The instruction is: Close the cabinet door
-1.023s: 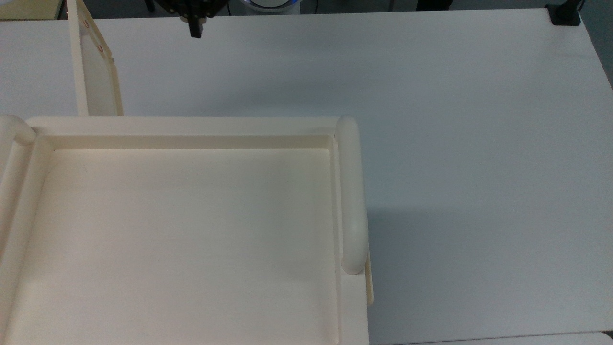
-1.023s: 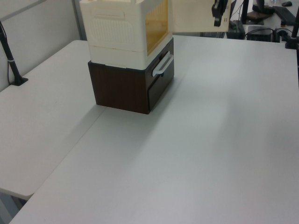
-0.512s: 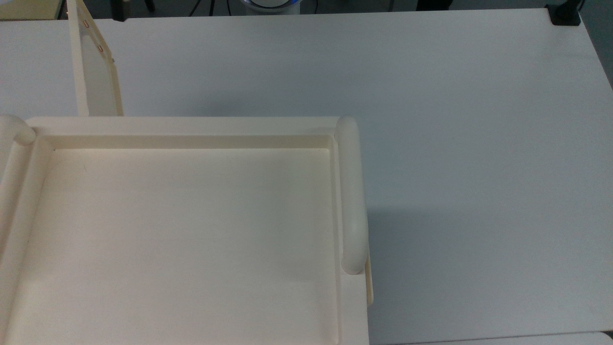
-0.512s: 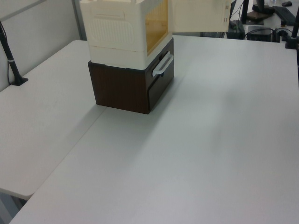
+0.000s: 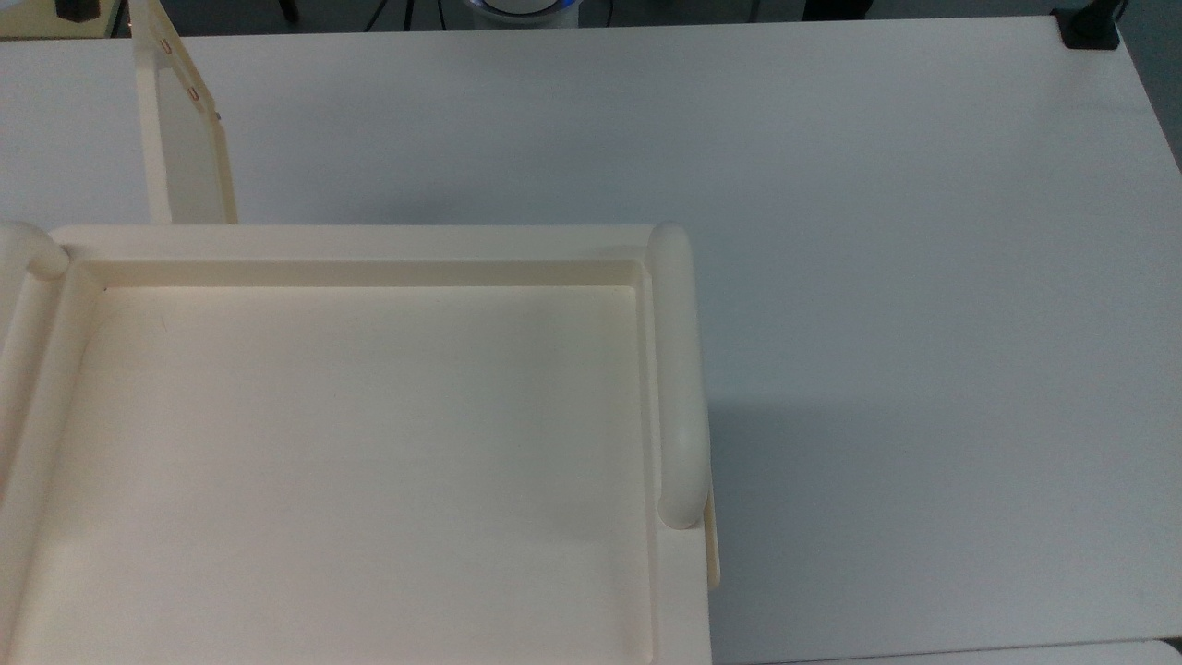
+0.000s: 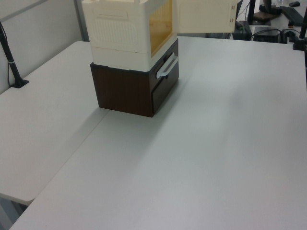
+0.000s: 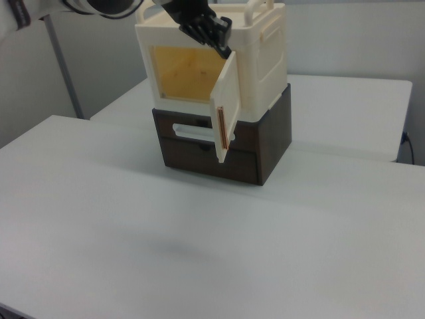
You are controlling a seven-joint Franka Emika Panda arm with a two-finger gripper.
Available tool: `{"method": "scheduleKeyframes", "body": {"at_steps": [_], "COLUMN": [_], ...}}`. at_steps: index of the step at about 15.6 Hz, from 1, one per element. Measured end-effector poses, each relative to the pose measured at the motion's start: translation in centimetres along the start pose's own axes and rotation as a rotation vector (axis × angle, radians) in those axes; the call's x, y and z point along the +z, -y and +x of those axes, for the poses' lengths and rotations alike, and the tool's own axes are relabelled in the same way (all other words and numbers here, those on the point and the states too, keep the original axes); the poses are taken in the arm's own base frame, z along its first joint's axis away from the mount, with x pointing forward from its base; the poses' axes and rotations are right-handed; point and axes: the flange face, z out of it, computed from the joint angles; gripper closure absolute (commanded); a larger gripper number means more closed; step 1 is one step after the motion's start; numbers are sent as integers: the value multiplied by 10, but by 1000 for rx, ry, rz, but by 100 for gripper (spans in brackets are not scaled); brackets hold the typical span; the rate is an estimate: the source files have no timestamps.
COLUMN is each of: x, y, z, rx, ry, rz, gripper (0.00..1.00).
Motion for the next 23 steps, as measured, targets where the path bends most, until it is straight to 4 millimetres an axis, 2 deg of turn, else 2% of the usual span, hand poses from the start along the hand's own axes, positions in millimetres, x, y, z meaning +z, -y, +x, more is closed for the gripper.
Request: {"method": "scheduleKeyframes", "body": {"at_steps": [4,7,10,12,16,18,23], "x": [24,40,46,47,44,44,47], "y": [-11,-9,-3,8,64,71,72], "z": [-5,-11,-15,-16,-14,-13,-13], "rx": [-95,-122,-133,-137,-77,-64,-62], "ry": [40,74,105,116,95,93,97], "rz": [-10,-4,6,32,284,324,328], "gripper": [100,100,100,100,99,99,98]}}
